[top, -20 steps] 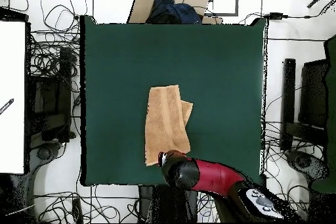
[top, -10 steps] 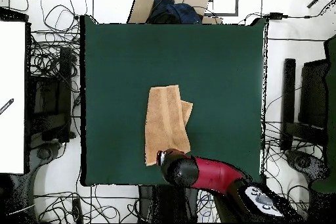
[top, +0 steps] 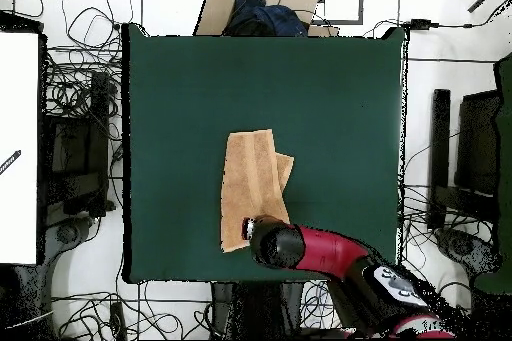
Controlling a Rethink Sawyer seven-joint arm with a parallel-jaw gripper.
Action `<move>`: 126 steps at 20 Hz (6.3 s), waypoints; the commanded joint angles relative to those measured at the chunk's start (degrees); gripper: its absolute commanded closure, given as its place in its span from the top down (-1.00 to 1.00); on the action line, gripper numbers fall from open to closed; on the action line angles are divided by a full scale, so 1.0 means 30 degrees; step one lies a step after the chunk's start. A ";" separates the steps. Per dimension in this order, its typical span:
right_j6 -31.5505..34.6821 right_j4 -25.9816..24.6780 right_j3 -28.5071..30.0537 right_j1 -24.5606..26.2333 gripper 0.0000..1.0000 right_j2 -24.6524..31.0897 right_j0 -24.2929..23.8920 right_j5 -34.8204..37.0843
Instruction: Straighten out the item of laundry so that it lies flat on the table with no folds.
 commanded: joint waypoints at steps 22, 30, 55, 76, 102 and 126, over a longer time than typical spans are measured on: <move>0.0581 -0.1795 -0.3637 0.2597 1.00 0.2249 -0.0317 0.0081; 0.0843 -0.2137 -0.5237 0.3416 1.00 0.0768 0.1005 0.0059; 0.2736 -0.2349 -0.9833 0.8910 1.00 -0.3232 0.4485 -0.3342; 0.0893 -0.3476 -1.0523 1.0629 -1.00 0.0060 0.1189 -0.2110; 0.2217 -0.2255 -0.3761 0.4172 -1.00 0.1651 -0.0007 -0.1245; 0.2187 0.1266 0.1418 -0.5193 -1.00 0.3001 0.0246 0.3445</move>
